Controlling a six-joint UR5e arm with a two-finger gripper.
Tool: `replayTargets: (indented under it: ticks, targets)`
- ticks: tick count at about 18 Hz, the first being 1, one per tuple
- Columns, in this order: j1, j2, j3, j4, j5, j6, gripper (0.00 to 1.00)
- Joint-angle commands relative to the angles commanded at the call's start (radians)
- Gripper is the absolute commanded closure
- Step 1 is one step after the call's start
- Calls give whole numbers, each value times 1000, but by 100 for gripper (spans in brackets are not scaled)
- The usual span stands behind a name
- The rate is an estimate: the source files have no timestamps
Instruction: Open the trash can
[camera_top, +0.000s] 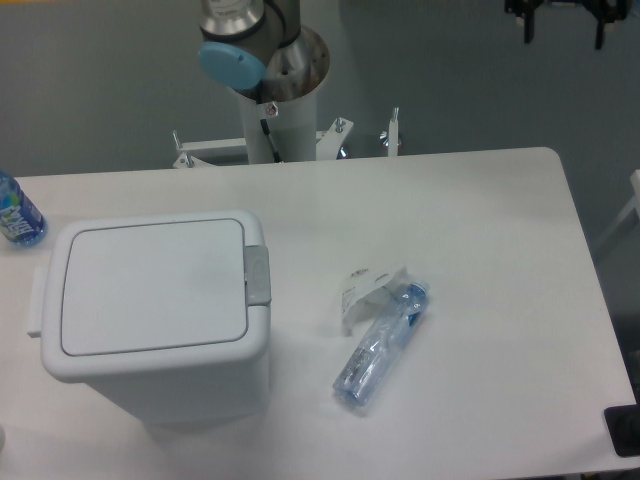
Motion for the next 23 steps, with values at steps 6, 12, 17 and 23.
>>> replayTargets:
  ticks: [6,12,17,23]
  targets:
    - [-15,-5,8,2,-8,-9,0]
    - [-23,-8,8,2,-80,-179,0]
    - [-98,-18,14,3,-98,-391,0]
    - [-263,-58,24,37,-152,-886,0]
